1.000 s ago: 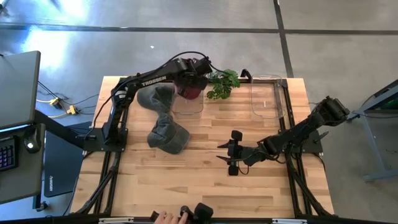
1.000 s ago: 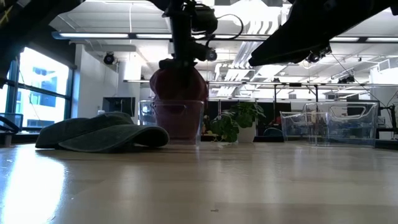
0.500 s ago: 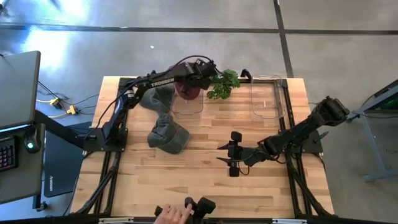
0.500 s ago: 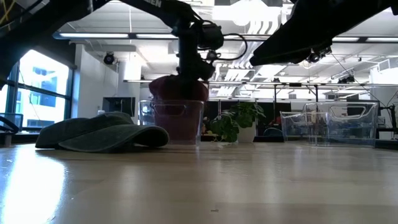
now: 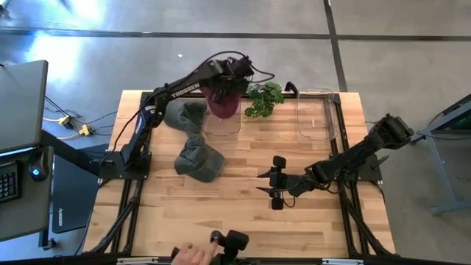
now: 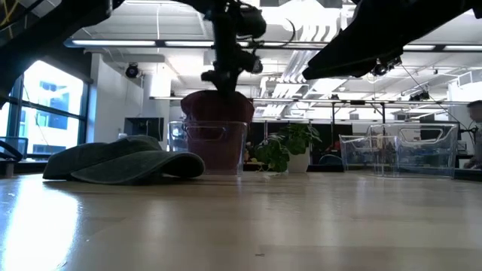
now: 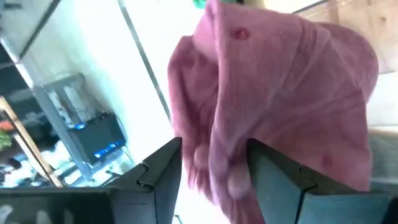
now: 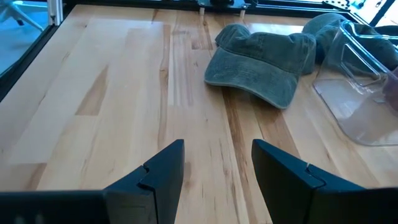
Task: Pick & Place hat
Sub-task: Put the red cap into the left transparent bin, then put the bottom black cap into the right transparent bin
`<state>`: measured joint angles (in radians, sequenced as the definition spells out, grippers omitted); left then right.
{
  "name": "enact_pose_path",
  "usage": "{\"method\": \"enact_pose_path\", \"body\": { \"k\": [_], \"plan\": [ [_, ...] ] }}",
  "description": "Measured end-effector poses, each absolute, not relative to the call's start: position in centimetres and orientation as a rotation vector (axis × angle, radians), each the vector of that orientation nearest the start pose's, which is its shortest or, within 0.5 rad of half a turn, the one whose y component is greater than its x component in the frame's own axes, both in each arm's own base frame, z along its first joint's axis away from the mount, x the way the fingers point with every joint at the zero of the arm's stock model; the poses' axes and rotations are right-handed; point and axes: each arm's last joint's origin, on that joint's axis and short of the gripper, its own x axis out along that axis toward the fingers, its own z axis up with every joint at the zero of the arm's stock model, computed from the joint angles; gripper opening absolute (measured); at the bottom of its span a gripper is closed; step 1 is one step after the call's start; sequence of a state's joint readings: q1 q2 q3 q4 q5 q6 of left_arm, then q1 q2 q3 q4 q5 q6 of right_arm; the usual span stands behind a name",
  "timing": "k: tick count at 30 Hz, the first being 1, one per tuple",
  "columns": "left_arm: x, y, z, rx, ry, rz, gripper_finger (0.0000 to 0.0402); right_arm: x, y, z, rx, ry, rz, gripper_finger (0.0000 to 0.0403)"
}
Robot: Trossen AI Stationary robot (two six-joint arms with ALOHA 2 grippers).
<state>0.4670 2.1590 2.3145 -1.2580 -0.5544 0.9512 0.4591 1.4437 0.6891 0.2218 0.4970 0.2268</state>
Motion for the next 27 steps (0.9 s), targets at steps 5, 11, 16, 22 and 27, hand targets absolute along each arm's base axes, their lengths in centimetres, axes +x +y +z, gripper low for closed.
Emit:
{"method": "enact_pose_path", "body": {
  "k": [5,11,16,22,27],
  "plan": [
    [36.3,21.5,35.9,0.666,1.461,0.395,0.0172,26.3,11.5,19.4,-0.021,0.468,-0.080,0.0184],
    [33.4,23.5,36.8,0.316,1.371,0.474,0.0171,26.3,11.5,19.4,-0.020,0.470,-0.076,0.0184],
    [31.4,22.9,39.3,0.252,1.297,0.593,0.0136,26.2,11.7,19.4,-0.021,0.470,-0.070,0.0184],
    [28.4,18.7,43.8,0.141,1.140,0.594,0.0052,26.1,12.0,19.4,-0.014,0.463,-0.076,0.0184],
    [27.7,12.8,45.8,0.106,1.087,0.484,0.0005,26.2,12.1,19.2,0.016,0.465,-0.061,0.0184]
  ]
}}
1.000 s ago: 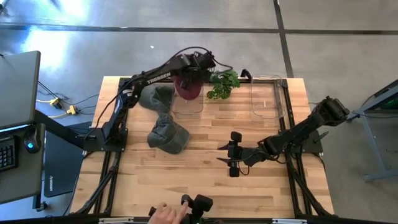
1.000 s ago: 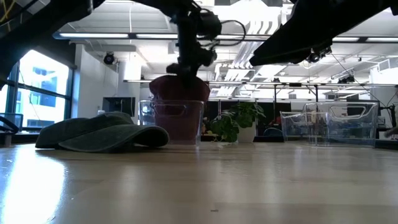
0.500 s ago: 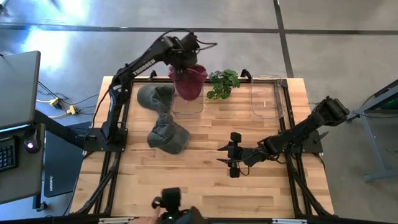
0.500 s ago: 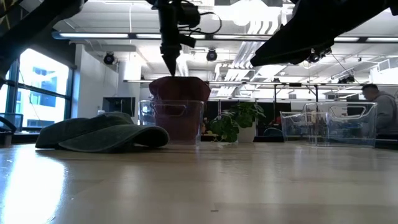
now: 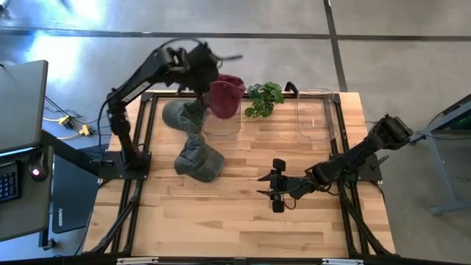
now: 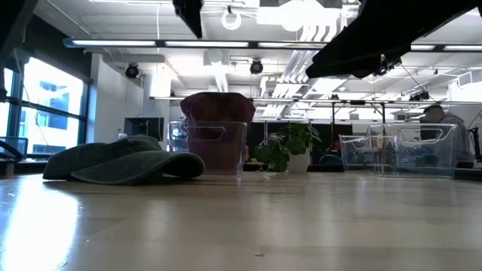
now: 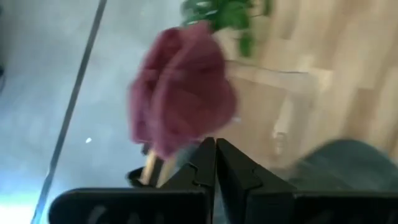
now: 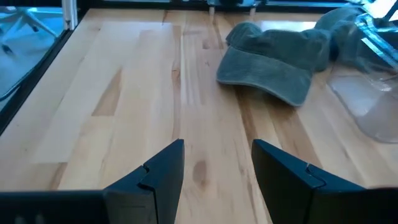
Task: Pick & Place hat
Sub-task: Put the bottom black cap into the right transparent bin
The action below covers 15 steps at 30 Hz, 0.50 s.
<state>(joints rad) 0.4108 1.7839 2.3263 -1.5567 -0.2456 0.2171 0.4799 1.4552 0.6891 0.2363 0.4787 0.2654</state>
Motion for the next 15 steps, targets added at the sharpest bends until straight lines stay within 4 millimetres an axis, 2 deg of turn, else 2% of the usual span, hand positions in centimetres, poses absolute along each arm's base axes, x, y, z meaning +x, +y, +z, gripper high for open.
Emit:
{"method": "enact_pose_path", "body": {
  "k": [4,7,11,15],
  "plan": [
    [27.2,7.5,45.8,0.145,1.085,0.462,0.0008,26.6,12.5,18.8,0.035,0.452,-0.024,0.0184],
    [26.2,4.0,44.2,0.182,1.105,0.498,0.0002,26.9,12.7,18.5,0.046,0.447,0.006,0.0184],
    [23.8,0.4,40.6,0.167,1.053,0.519,0.0002,27.0,12.8,18.6,0.052,0.435,0.010,0.0184],
    [20.5,-2.1,35.3,0.057,0.945,0.503,0.0003,27.2,12.9,19.1,0.077,0.388,0.022,0.0184]
  ]
}}
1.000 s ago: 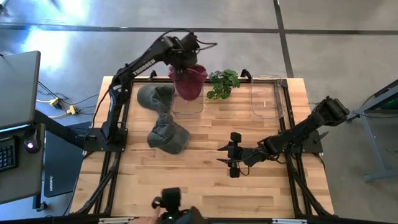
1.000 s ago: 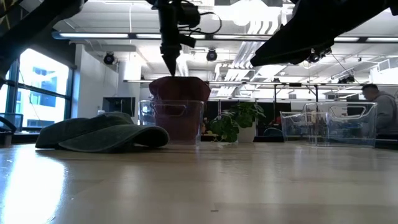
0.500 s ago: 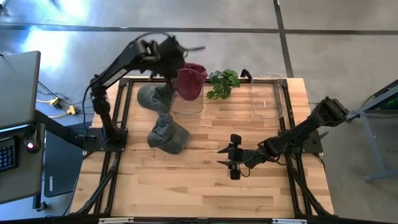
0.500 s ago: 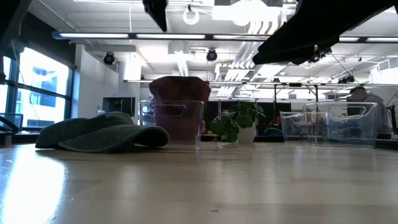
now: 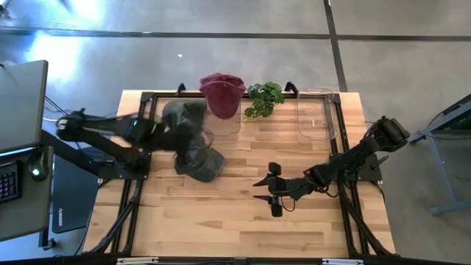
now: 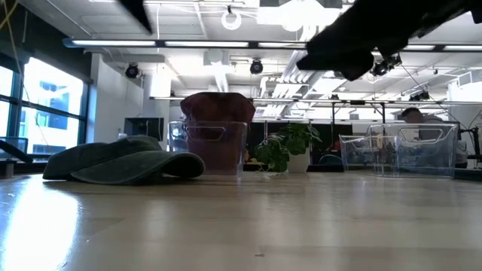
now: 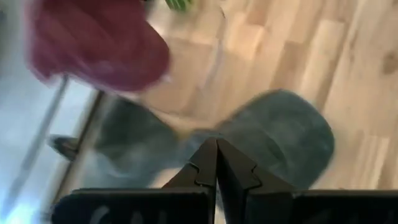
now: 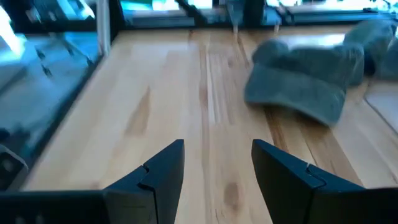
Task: Pick & Place hat
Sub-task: Put the bottom black cap into the right transparent bin
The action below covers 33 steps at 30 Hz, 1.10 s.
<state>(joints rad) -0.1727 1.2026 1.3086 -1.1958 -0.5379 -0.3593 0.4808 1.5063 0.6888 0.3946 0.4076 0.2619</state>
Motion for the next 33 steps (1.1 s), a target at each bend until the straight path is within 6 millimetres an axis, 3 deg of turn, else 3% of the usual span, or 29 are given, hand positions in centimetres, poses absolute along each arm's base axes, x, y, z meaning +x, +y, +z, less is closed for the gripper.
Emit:
{"method": "enact_pose_path", "body": {
  "k": [6,13,18,24,27,33],
  "plan": [
    [17.3,-4.2,27.2,-0.127,0.666,0.374,0.0003,27.4,13.0,19.7,0.088,0.334,0.030,0.0184],
    [16.3,-5.3,22.2,-0.305,0.398,0.198,0.0003,29.8,14.3,20.5,0.049,0.306,0.046,0.0184],
    [16.4,-6.2,21.1,-0.427,0.455,0.026,0.0003,34.0,16.2,19.0,-0.099,0.406,0.046,0.0184],
    [15.2,-8.7,20.9,-0.417,0.475,-0.032,0.0003,39.1,17.2,16.6,-0.466,0.676,0.017,0.0184],
    [14.2,-9.9,20.6,-0.398,0.475,-0.022,0.0003,40.8,16.8,16.5,-0.677,0.758,-0.029,0.0184],
    [12.1,-11.8,20.2,-0.405,0.485,-0.026,0.0003,43.8,14.2,16.5,-0.896,0.851,0.042,0.0198]
  ]
}}
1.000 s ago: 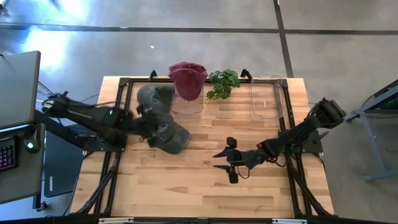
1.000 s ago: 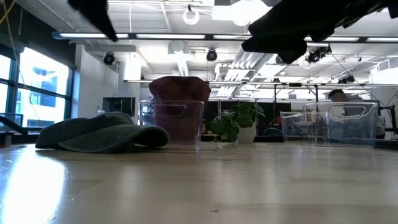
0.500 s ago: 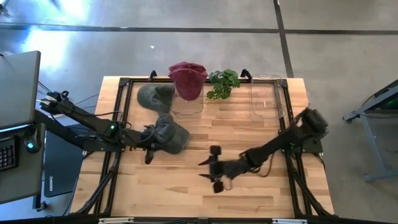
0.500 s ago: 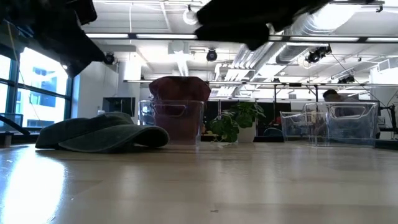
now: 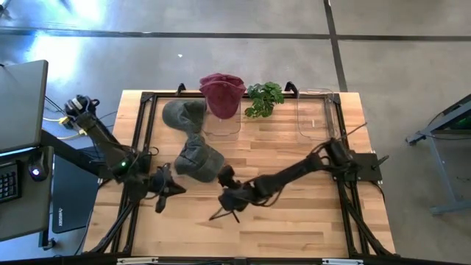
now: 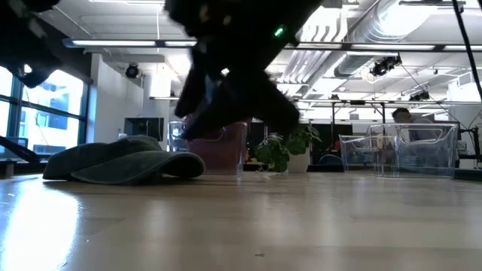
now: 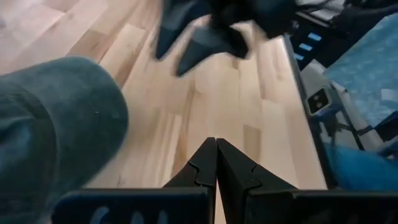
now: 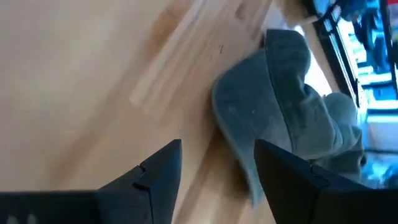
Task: Pick & Place hat
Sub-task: Put the bottom black cap into the right transparent bin
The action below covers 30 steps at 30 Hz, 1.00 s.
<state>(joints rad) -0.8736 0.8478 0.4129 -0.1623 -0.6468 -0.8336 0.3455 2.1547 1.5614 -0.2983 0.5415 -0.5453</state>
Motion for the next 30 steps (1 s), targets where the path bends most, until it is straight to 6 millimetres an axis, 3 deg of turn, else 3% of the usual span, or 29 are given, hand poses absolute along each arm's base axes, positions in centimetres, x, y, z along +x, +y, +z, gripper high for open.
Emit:
{"method": "enact_pose_path", "body": {
  "k": [9,14,21,26,30],
  "plan": [
    [10.7,-13.6,19.2,-0.377,0.485,-0.030,0.0003,45.9,10.6,12.2,-1.234,0.974,-0.033,0.0215],
    [10.8,-14.0,18.7,-0.354,0.502,-0.023,0.0003,46.8,9.3,11.0,-1.275,0.961,-0.043,0.0210],
    [10.8,-14.1,18.6,-0.364,0.501,-0.022,0.0003,49.0,8.1,10.9,-1.228,0.755,-0.135,0.0191],
    [10.8,-14.1,18.6,-0.365,0.501,-0.021,0.0003,49.5,7.3,10.7,-1.112,0.697,-0.161,0.0137],
    [10.8,-13.8,19.4,-0.357,0.469,0.014,0.0003,49.5,7.3,10.8,-1.011,0.676,-0.230,0.0036]
  ]
}}
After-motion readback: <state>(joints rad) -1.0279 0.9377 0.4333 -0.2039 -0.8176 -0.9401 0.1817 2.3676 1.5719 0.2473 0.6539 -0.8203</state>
